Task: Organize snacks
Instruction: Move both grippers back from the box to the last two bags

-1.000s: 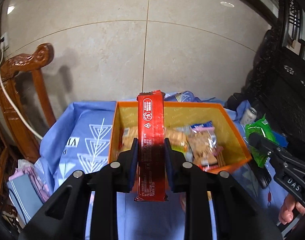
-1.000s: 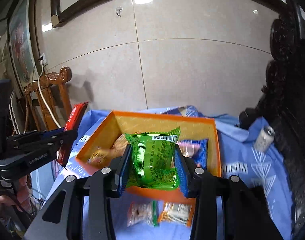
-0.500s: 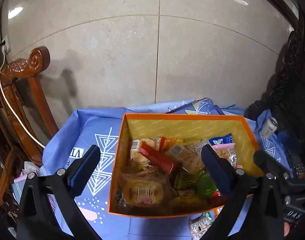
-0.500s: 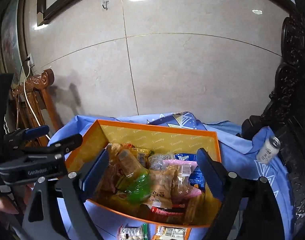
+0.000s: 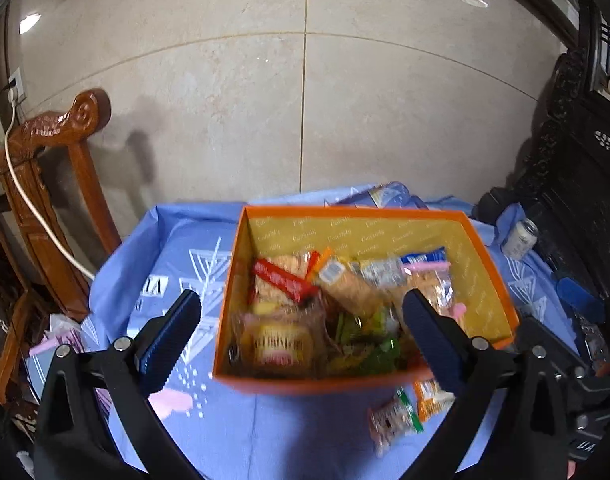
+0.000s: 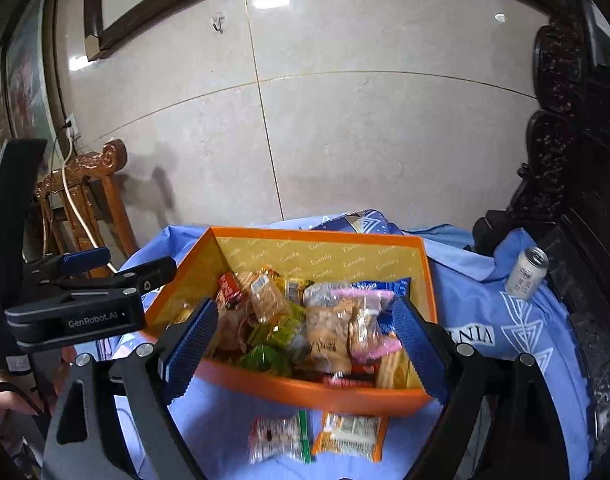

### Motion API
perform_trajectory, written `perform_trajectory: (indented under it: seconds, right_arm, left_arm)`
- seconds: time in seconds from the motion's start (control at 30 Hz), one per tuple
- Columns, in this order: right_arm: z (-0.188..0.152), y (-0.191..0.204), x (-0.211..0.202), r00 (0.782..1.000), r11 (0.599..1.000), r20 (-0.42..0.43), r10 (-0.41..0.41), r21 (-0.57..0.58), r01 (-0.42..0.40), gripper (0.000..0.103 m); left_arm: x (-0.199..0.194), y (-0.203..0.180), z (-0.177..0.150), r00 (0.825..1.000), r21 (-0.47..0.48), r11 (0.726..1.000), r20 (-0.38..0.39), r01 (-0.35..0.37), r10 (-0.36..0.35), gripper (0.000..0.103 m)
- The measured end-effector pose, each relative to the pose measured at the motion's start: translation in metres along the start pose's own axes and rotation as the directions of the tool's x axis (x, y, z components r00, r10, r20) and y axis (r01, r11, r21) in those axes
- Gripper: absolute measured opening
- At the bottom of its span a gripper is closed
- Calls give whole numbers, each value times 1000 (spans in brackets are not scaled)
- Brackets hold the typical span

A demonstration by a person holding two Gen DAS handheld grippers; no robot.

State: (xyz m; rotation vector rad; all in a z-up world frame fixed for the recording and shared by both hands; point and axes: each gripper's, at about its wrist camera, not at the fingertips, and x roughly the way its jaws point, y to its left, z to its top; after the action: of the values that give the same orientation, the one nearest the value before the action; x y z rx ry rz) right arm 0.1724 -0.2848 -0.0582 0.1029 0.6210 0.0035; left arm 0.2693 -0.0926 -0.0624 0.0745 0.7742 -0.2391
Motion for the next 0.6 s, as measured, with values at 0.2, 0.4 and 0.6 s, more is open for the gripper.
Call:
perform_trajectory:
  seconds: [0.2, 0.4, 0.6]
  right_arm:
    - [-64, -16, -18, 995, 999, -99, -6, 38, 10, 90]
    - [-111, -28, 9, 975, 996, -224, 9, 91, 11, 89]
    - [-122, -39, 50, 960, 990, -279, -5, 136, 45, 89]
  left_arm:
    - [-7, 5, -62, 997, -17, 1000, -71, 20, -21, 99]
    - [-1, 7, -121, 981, -10, 1000, -190, 26, -28, 99]
    - [-1, 13, -146, 972, -20, 1000, -235, 23, -27, 99]
